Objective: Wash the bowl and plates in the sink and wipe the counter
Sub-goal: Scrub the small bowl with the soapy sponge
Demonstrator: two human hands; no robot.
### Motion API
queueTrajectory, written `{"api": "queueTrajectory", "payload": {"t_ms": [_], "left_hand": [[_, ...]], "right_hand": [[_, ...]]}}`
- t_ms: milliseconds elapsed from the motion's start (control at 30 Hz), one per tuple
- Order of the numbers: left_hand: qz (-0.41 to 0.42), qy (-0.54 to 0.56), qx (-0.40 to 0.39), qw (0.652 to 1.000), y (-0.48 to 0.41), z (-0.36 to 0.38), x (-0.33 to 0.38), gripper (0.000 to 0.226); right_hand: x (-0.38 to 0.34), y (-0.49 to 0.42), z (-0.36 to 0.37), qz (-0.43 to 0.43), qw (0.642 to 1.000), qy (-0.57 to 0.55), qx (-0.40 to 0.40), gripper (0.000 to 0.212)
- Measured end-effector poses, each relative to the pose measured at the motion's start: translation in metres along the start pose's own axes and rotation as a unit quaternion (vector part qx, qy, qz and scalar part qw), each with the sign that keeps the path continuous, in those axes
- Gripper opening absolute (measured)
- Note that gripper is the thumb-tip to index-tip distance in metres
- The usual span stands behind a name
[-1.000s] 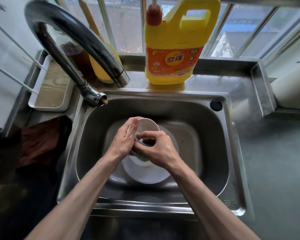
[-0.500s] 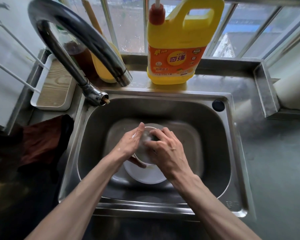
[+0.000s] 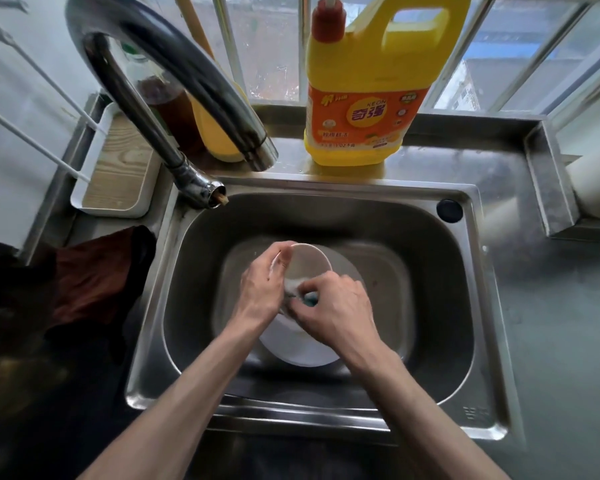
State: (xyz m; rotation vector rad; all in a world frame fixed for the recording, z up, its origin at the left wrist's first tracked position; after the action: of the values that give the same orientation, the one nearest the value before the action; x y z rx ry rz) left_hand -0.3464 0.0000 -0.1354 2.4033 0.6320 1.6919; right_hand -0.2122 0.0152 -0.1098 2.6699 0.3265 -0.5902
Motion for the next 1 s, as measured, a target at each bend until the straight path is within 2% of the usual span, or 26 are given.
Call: {"api": "queueTrajectory", "payload": {"t_ms": [67,133,167,200,267,333,367,433,533,633,667,733,833,900,1000], "left_hand": [[0.025,-0.025,-0.012,0.999,-0.004,-0.005,0.005,0.04],[0.032,-0.059,-0.027,0.997,-0.009,-0.01,0.008,0.037],[0.036,-0.092,-0.032,0.995,-0.012,-0.012,0.011,0.036],[0.038,-0.134,-0.041,0.989,-0.015,-0.012,0.012,0.033],[0.031,-0.2,-0.071,0.977,-0.019,-0.008,0.011,0.024],[0.002,-0.224,-0.105,0.969,-0.023,-0.005,0.007,0.017],[-0.011,-0.226,-0.122,0.966,-0.026,-0.004,0.004,0.017],[-0.034,-0.219,-0.159,0.962,-0.032,-0.006,0.004,0.024],[-0.076,-0.184,-0.197,0.96,-0.03,-0.012,0.015,0.039],[-0.094,-0.119,-0.203,0.967,-0.019,-0.013,0.017,0.017],[-0.101,-0.077,-0.2,0.971,-0.014,-0.013,0.016,0.024],[-0.134,0.056,-0.156,0.977,0.002,-0.007,0.008,0.048],[-0.13,0.2,-0.016,0.971,0.028,0.01,-0.007,0.06],[-0.06,0.218,0.036,0.973,0.037,0.019,-0.012,0.06],[0.037,0.145,0.075,0.986,0.027,0.01,-0.013,0.029]], "right_hand": [[0.0,0.0,0.004,0.012,0.987,-0.119,-0.11,0.022],[-0.003,0.0,0.004,0.005,0.967,-0.199,-0.159,0.022],[-0.003,0.0,0.004,-0.007,0.967,-0.195,-0.166,0.024],[-0.002,-0.003,0.004,-0.024,0.976,-0.146,-0.161,0.026],[-0.005,-0.006,0.002,-0.088,0.99,0.052,-0.098,0.024],[-0.013,-0.005,-0.004,-0.146,0.968,0.202,0.017,0.014],[-0.016,-0.003,-0.006,-0.158,0.958,0.233,0.063,0.011],[-0.016,0.002,-0.005,-0.184,0.949,0.216,0.138,0.011],[-0.009,0.01,-0.002,-0.198,0.953,0.128,0.188,0.016],[0.003,0.013,-0.001,-0.136,0.969,0.048,0.2,0.023],[0.006,0.013,0.0,-0.112,0.973,0.022,0.203,0.023],[0.014,0.011,0.002,-0.06,0.976,-0.025,0.209,0.027],[0.027,0.013,0.006,0.055,0.967,-0.105,0.225,0.031],[0.03,0.015,0.014,0.099,0.966,-0.126,0.204,0.03],[0.028,0.014,0.028,0.072,0.977,-0.164,0.118,0.033]]}}
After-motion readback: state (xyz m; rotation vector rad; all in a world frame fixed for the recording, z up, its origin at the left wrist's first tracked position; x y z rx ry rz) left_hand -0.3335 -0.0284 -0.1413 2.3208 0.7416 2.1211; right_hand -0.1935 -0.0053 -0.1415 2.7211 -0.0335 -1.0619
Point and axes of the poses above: each hand's wrist, its own y-axis away from the middle knuckle, its own z-axis out of the palm, x = y × z, the point moved 7 cm from there along -y, towards the middle knuckle, and after that the axes turned 2 degrees about y, right-handed, at the moved point
